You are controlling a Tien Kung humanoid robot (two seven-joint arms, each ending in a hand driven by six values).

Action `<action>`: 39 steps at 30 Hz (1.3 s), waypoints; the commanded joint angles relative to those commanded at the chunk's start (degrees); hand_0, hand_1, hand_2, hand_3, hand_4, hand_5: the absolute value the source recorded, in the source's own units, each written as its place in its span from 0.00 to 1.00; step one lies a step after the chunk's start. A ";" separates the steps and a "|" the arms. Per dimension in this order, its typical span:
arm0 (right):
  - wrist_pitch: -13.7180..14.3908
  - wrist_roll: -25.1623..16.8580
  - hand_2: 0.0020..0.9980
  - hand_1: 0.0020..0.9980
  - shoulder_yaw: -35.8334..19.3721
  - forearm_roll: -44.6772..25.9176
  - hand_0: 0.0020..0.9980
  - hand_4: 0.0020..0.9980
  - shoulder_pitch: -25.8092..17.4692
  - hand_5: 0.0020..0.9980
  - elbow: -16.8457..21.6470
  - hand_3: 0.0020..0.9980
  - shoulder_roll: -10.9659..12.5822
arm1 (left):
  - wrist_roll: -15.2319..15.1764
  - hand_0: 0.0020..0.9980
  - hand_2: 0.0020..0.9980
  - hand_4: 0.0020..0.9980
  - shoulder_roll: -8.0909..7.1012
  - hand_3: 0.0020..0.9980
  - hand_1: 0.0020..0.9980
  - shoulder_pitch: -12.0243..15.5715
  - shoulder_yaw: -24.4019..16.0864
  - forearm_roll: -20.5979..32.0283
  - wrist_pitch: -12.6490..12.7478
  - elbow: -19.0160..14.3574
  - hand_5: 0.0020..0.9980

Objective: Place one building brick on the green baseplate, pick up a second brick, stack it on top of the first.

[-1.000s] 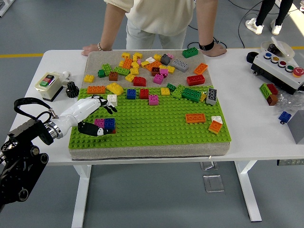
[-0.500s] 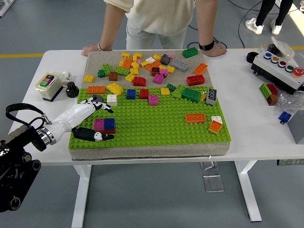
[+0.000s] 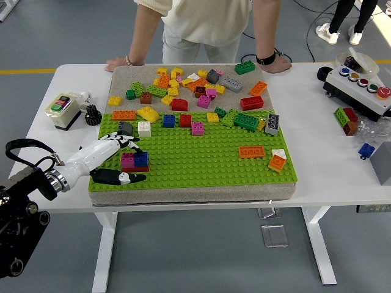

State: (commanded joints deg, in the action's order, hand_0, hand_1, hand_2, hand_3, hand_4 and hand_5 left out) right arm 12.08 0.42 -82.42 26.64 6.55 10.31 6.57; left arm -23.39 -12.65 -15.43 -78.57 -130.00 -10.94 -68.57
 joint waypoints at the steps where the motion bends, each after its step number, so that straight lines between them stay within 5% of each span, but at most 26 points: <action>1: 0.02 0.01 0.71 0.66 0.03 -0.02 0.74 0.92 0.00 0.51 0.00 0.60 -0.01 | 0.03 1.00 0.95 1.00 0.02 0.67 0.97 0.04 0.03 0.00 -0.02 0.02 0.82; 39: 0.00 0.20 0.71 0.66 -0.53 -0.09 0.74 0.92 0.17 0.51 0.00 0.60 0.10 | 0.49 1.00 0.94 1.00 1.07 0.65 0.96 -1.07 0.86 0.00 0.58 3.27 0.81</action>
State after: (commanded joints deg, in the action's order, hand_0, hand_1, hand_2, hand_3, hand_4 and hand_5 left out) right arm 12.08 0.61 -82.95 26.55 6.72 10.31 6.67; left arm -22.90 -11.58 -16.50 -77.71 -130.00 -10.36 -65.30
